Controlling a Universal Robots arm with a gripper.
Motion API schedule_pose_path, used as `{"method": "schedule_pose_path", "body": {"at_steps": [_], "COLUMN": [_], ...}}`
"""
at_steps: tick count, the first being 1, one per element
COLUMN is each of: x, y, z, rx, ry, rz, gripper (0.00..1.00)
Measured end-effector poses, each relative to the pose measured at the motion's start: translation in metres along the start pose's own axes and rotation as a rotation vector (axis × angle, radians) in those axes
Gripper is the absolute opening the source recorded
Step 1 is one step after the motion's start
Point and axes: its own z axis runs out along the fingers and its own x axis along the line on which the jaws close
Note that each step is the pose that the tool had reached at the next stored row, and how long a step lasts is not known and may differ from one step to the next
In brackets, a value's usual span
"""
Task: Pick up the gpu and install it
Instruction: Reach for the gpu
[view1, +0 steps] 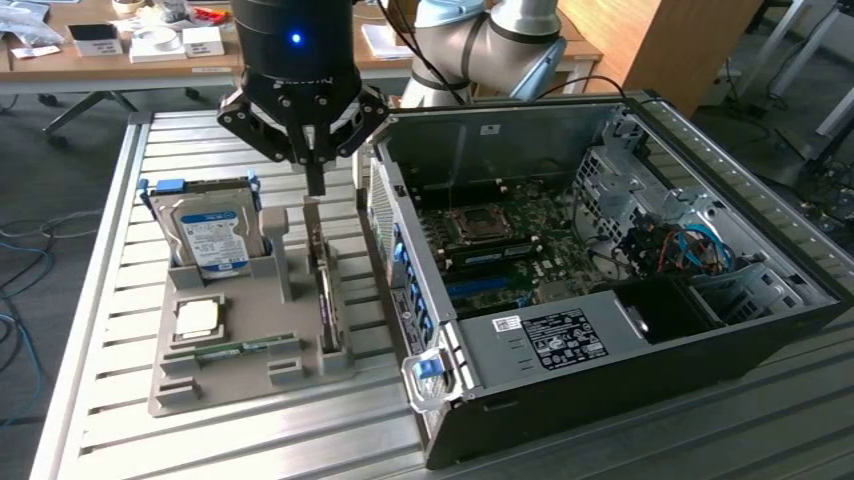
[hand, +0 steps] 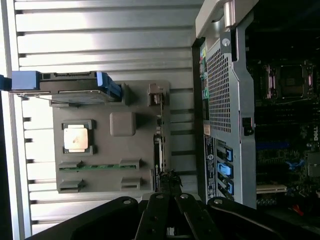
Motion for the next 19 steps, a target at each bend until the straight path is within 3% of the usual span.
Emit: {"method": "schedule_pose_path", "body": {"at_steps": [13,19], "x": [0.0,-0.0005], "y": [-0.0001,-0.0059], "z": [0.0,0.0], "rx": [0.0,0.0], "ry": [0.0,0.0001], "rz": [0.0,0.0], "gripper": [0.11,0.11]}}
